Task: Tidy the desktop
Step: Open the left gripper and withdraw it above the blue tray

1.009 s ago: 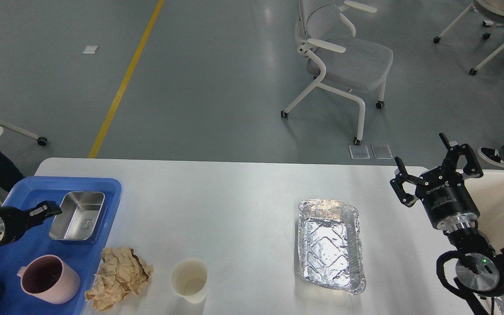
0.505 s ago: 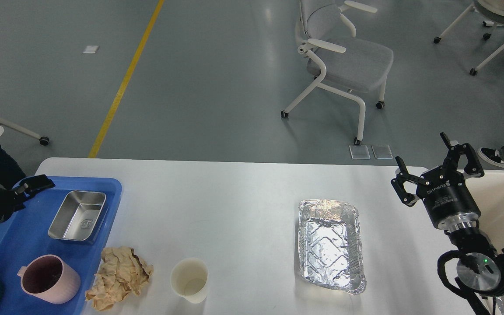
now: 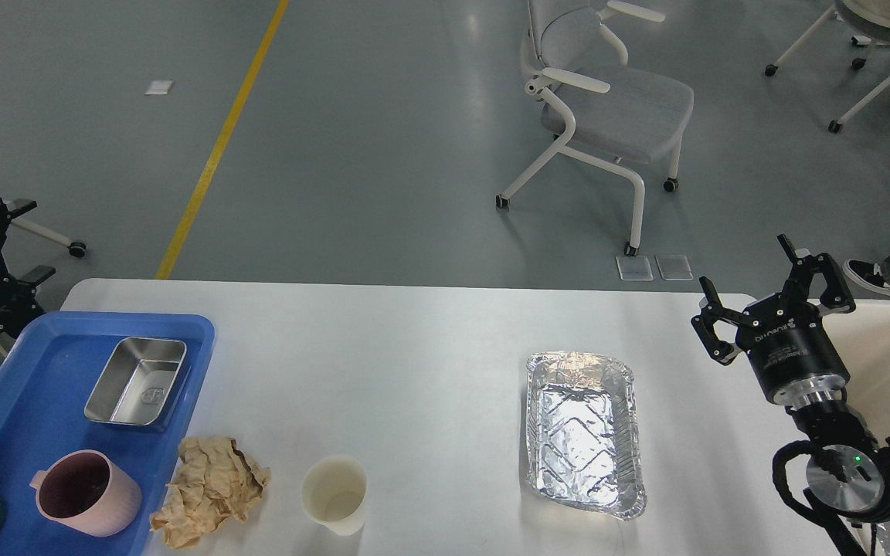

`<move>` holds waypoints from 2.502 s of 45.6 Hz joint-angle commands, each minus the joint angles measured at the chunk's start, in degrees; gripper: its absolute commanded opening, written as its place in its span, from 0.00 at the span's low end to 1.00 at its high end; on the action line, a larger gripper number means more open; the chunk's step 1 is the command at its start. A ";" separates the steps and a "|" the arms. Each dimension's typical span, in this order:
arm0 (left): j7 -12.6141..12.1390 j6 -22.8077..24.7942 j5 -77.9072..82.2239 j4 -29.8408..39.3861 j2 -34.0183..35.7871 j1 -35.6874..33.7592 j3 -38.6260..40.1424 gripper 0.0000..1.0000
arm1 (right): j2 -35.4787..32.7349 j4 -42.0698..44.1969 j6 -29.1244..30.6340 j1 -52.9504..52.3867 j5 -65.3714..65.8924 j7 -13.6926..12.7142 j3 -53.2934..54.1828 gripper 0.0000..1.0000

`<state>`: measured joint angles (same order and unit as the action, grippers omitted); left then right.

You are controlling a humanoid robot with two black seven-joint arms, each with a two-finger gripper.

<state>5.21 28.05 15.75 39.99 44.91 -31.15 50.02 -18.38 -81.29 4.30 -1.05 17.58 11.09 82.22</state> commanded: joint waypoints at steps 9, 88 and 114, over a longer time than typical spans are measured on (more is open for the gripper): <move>-0.03 3.95 -8.02 1.13 -13.87 6.19 20.20 0.97 | -0.08 0.07 -0.61 0.09 0.00 -0.01 -0.40 1.00; -0.12 -10.46 -5.12 27.68 -28.38 24.38 31.90 0.97 | -4.82 2.45 -1.14 -1.05 16.17 0.43 0.31 1.00; -0.91 -13.98 -5.38 27.68 -28.82 25.00 31.28 0.97 | -39.17 -4.76 3.34 -6.85 19.33 -0.54 -25.08 1.00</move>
<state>4.43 14.16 10.38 67.67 16.26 -6.10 81.66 -48.56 -85.99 6.14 -4.87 35.04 10.46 65.28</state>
